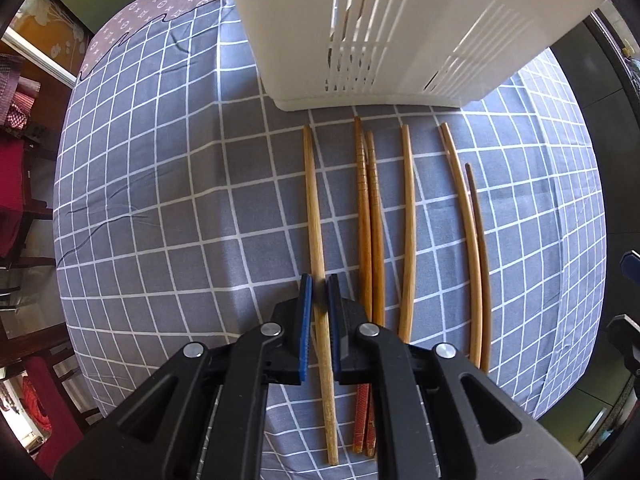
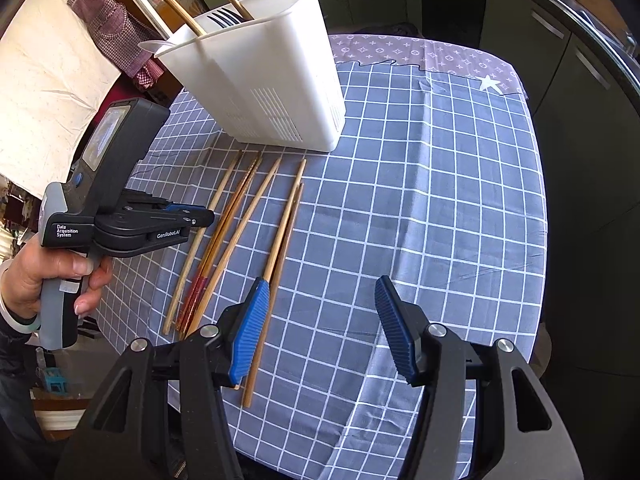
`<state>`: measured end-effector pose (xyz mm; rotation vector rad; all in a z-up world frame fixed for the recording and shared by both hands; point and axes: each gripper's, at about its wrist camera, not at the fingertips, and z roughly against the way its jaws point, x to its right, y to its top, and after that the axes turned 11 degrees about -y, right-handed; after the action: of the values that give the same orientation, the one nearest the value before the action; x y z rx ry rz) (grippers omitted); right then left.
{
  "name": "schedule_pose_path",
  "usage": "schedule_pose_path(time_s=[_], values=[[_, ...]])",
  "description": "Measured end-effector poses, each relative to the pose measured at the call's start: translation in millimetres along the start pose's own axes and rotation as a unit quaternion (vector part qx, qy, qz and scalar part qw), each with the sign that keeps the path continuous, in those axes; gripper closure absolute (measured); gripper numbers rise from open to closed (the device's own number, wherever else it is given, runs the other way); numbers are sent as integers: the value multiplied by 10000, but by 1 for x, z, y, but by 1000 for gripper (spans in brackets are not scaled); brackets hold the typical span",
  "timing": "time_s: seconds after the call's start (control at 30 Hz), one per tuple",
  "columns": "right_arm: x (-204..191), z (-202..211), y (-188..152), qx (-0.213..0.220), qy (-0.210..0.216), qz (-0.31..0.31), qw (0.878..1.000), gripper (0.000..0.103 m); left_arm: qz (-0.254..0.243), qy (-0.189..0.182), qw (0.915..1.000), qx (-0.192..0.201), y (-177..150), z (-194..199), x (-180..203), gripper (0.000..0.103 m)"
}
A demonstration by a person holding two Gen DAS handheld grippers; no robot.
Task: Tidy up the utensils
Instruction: 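Lower the left gripper onto another wooden chopstick and close it, then lift the chopstick with the left gripper toward the white caddy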
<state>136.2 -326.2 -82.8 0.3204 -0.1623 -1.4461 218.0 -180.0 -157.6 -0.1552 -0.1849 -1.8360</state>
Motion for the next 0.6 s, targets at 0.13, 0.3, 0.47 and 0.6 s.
schedule_pose_path(time_s=[0.13, 0.3, 0.47, 0.6], values=[[-8, -1, -3, 3, 54, 109, 9999, 47, -115, -38, 9999, 26, -2, 3, -1, 96], [-11, -9, -3, -62, 150, 144, 9998, 47, -19, -133, 9998, 153, -12, 10, -20, 96], [-10, -20, 0, -236, 79, 121, 9996, 47, -60, -282, 9987, 432, -24, 33, -32, 96], [-11, -16, 1, -211, 57, 121, 9997, 47, -156, -414, 9963, 730, -34, 62, -38, 96]])
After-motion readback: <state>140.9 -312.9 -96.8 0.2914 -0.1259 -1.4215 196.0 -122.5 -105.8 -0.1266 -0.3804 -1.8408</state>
